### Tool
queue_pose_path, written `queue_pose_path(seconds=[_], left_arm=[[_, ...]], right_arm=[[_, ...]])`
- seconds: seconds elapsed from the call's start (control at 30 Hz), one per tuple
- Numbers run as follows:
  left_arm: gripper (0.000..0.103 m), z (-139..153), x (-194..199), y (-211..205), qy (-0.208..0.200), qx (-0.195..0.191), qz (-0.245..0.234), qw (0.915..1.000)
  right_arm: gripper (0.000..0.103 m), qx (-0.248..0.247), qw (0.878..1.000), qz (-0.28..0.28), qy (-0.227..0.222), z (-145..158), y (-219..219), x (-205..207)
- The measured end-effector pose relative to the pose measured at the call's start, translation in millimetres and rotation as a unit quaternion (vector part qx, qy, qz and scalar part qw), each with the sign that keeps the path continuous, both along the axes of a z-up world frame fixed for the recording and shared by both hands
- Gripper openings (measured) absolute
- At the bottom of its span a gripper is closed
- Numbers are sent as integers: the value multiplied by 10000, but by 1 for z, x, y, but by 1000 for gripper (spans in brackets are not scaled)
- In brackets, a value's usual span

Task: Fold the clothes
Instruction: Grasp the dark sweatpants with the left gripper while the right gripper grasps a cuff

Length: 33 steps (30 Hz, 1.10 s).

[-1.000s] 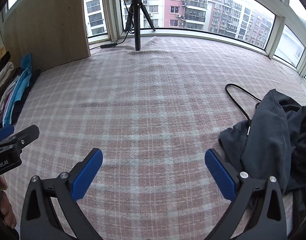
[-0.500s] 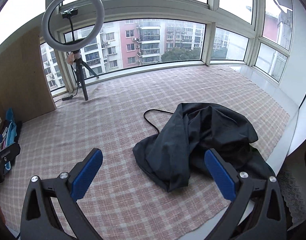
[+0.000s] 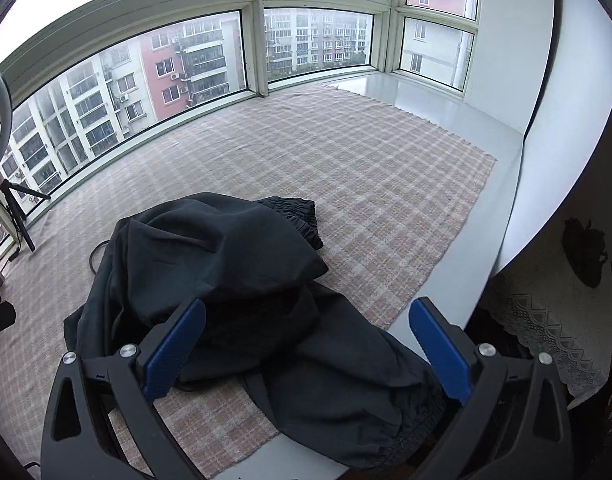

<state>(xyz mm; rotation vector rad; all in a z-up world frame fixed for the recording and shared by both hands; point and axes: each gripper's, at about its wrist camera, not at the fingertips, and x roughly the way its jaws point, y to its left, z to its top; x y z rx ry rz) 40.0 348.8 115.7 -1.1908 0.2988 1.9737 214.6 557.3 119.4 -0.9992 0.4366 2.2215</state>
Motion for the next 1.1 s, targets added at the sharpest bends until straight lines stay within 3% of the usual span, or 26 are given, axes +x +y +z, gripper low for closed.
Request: queue_pose_path(seconds=[0.27, 0.3, 0.33, 0.4, 0.47, 0.5, 0.63, 0.73, 0.77, 0.83, 0.97, 1.0, 1.03, 1.07, 1.1], left_arm=[[100, -47, 29, 138, -164, -717, -861, 9936], [86, -56, 25, 146, -141, -843, -845, 9928], [59, -64, 22, 153, -105, -967, -822, 9919], [36, -69, 9, 152, -202, -1017, -710, 9921], [26, -60, -7, 134, -483, -639, -592, 9950], [17, -51, -12, 121, -431, -536, -512, 9963], [11, -18, -29, 59, 110, -365, -115, 9992], [10, -13, -43, 14, 111, -387, 238, 9989], [3, -15, -46, 2, 111, -427, 348, 9984], [1, -19, -51, -20, 74, -492, 533, 9973], [1, -21, -53, -58, -115, -447, 785, 9958], [1, -18, -51, -62, -93, -410, 828, 9957], [1, -13, -50, -71, -31, -378, 886, 9953], [1, -7, -49, -80, 42, -349, 949, 9949], [1, -1, -49, -92, 99, -305, 1035, 9941]], right_arm=[[103, -1205, 9916, 468, -75, -53, 70, -25], [103, -1357, 9895, 491, -72, -60, 76, -29], [103, -1509, 9872, 514, -38, -65, 82, -33], [103, -1778, 9825, 546, 93, -72, 91, -38], [103, -1965, 9786, 542, 274, -73, 99, -40], [103, -2059, 9764, 539, 364, -74, 103, -41], [103, -2320, 9698, 516, 545, -77, 115, -51], [103, -2594, 9617, 621, 637, -81, 111, -70], [103, -2690, 9582, 691, 687, -82, 108, -77], [103, -2845, 9525, 853, 673, -85, 96, -97], [102, -2710, 9563, 1070, 253, -94, 72, -138], [89, -2698, 9558, 1144, 244, -94, 67, -144], [56, -2695, 9547, 1237, 257, -92, 63, -148], [33, -2700, 9531, 1341, 284, -88, 58, -150], [27, -2704, 9513, 1446, 312, -83, 54, -151]])
